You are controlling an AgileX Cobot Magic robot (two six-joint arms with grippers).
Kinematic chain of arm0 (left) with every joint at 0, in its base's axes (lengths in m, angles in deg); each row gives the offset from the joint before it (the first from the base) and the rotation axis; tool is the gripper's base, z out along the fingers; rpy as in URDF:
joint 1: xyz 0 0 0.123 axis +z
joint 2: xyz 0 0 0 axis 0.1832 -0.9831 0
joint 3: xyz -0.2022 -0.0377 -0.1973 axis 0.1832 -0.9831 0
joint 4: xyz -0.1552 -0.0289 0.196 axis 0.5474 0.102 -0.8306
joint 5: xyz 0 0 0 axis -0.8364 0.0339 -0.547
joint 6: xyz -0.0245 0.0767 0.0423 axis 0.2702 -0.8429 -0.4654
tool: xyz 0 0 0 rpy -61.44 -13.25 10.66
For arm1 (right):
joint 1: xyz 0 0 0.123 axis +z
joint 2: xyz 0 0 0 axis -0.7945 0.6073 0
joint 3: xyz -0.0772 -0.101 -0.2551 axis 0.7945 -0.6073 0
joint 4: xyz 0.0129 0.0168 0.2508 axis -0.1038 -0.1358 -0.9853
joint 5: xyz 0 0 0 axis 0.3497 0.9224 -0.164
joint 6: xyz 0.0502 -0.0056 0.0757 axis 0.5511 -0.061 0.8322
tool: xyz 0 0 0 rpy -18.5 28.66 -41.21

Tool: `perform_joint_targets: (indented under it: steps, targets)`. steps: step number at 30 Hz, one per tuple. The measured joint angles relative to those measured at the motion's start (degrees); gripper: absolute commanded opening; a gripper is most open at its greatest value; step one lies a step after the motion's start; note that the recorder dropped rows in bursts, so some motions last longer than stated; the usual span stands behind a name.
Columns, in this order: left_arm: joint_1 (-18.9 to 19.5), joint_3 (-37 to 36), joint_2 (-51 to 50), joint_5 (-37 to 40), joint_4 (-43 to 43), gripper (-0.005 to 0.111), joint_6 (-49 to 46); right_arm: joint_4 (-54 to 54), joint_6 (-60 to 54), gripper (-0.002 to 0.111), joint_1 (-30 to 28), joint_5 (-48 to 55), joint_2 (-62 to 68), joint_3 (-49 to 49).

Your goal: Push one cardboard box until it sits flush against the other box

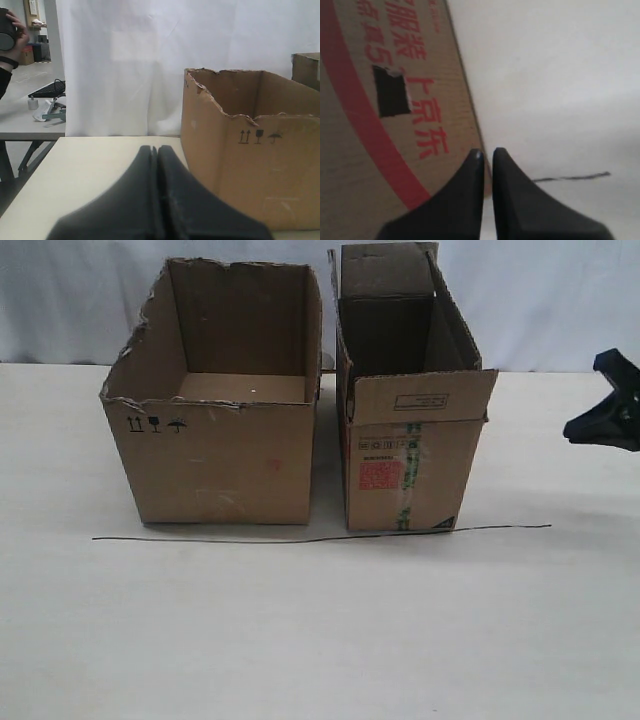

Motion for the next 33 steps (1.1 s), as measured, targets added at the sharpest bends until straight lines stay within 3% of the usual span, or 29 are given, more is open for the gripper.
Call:
perform_joint_targets:
  steps: [3, 11, 19, 33]
  targets:
    - [0.0, 0.0, 0.0, 0.0, 0.0, 0.000, 0.0, -10.7, -5.9, 0.005, 0.1, 0.2, 5.7, 0.1]
    - [0.0, 0.0, 0.0, 0.0, 0.0, 0.000, 0.0, -21.3, -16.0, 0.005, 7.5, -1.7, 15.7, 1.9]
    - [0.0, 0.0, 0.0, 0.0, 0.0, 0.000, 0.0, -22.9, -14.4, 0.005, 13.5, -2.7, 20.5, 10.0]
    - [0.0, 0.0, 0.0, 0.0, 0.0, 0.000, 0.0, -25.7, -13.4, 0.005, 15.4, -4.6, 21.4, 10.6]
